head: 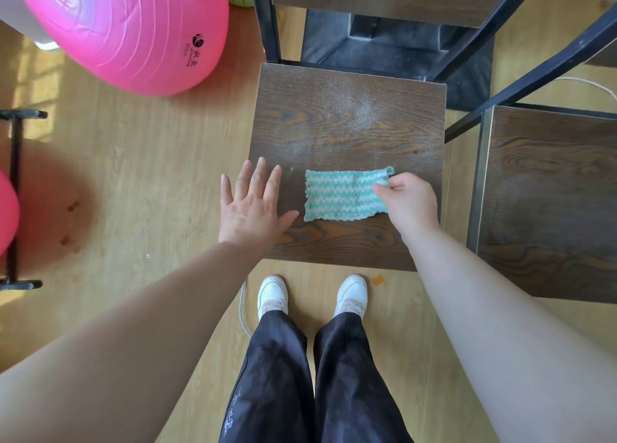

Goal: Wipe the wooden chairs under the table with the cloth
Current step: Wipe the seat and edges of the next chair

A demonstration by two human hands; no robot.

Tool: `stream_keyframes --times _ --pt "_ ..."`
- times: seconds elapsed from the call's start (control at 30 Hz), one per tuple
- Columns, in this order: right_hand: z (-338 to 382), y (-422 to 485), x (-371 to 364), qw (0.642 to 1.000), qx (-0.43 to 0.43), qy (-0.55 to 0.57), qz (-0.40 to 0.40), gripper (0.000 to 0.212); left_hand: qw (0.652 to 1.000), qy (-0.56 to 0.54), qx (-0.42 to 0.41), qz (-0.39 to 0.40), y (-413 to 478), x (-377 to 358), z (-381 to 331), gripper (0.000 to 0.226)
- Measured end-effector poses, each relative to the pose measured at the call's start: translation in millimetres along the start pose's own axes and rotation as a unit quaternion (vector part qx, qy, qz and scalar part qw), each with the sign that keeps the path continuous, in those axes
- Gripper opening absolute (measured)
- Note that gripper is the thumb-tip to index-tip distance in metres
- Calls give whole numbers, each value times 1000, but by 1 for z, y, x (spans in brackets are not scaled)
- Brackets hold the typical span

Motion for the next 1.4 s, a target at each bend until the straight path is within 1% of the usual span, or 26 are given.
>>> stream_keyframes --times 0.1,0.23,0.3,0.37,0.4,0.43,0.53,0.57,0.6,0.67,0.7,0.73,0.8,0.87,0.9,1.03,1.2,1.3,1.4 --pt "10 -11 -13 998 22 54 37 16 1000 -4 6 -2 -6 -2 7 84" --pt "26 -24 -40 991 41 92 93 14 1000 -9 14 1 -13 -8 15 84" --pt "29 -29 -55 988 50 82 123 15 1000 -9 19 1 -15 -11 20 85" --pt "31 -32 -67 984 64 36 162 20 1000 -14 24 -2 -17 -14 24 85" --pt "30 -33 -71 983 81 3 167 21 1000 -18 26 -3 -17 -15 26 85" --pt "31 -33 -73 982 106 -27 155 21 999 -21 28 -4 -18 -16 27 85" --pt "34 -31 -71 977 197 -79 35 19 999 -37 33 -10 -18 -18 30 85" --pt "35 -30 -72 973 212 -93 13 19 998 -43 35 -11 -18 -17 31 85" --pt "35 -30 -74 970 214 -113 16 24 998 -47 37 -11 -18 -17 33 85" --pt "32 -32 -82 962 212 -163 60 38 998 -50 41 -8 -18 -16 35 85" --pt "29 -33 -85 955 221 -182 72 41 998 -50 41 -9 -17 -15 37 85" --pt "26 -33 -89 950 235 -192 72 41 998 -50 41 -10 -16 -15 38 85" --pt "24 -32 -91 943 262 -199 50 28 998 -52 40 -10 -14 -15 41 85" --pt "27 -29 -92 943 274 -186 27 11 998 -55 40 -11 -11 -14 44 85" --pt "29 -26 -93 947 273 -167 19 7 998 -55 41 -12 -10 -14 46 85" --pt "58 -7 -96 961 264 -77 -13 13 997 -51 55 -16 0 -11 55 86" --pt "136 35 -110 962 268 -8 -52 12 996 -53 62 -21 13 -6 70 86" --pt "179 61 -128 960 274 0 -57 13 996 -54 69 -24 22 -4 79 86" --pt "207 78 -146 960 271 -25 -62 17 995 -65 68 -26 30 -3 86 86"
Point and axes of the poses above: each hand's wrist, its own y-axis towards the middle knuckle, its own x-axis out of the back of the hand, z = x × y, the point moved 1 cm from there along y, towards the middle knuckle, and after that the axes turned 7 degrees about -z, right-handed, at the moved point
